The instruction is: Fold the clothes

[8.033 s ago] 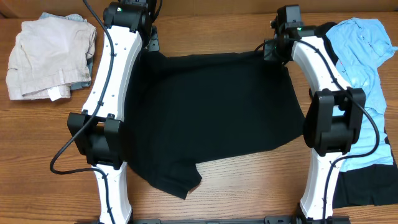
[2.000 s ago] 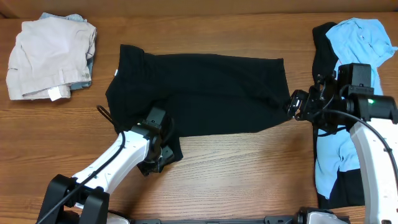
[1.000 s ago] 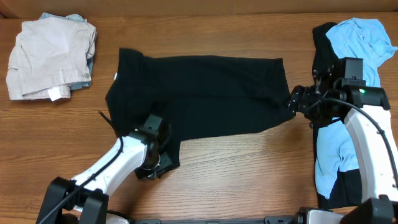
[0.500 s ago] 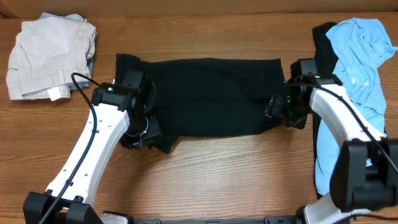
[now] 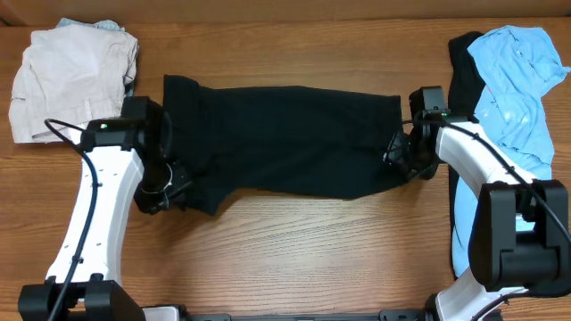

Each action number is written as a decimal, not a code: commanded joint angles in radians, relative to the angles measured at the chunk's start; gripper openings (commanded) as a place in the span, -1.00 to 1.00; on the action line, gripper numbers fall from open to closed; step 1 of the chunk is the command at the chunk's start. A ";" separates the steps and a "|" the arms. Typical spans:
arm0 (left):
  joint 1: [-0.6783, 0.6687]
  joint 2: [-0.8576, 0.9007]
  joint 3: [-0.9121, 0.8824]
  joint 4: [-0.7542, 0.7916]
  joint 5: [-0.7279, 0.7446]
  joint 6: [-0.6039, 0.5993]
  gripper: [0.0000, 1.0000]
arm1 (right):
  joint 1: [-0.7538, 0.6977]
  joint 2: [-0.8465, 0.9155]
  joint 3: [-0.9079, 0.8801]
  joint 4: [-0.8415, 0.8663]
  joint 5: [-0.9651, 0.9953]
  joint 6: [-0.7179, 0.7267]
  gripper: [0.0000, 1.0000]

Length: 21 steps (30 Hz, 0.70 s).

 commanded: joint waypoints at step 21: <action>0.004 -0.007 0.026 0.023 -0.005 0.061 -0.92 | -0.009 -0.024 -0.077 -0.120 -0.073 0.012 -0.92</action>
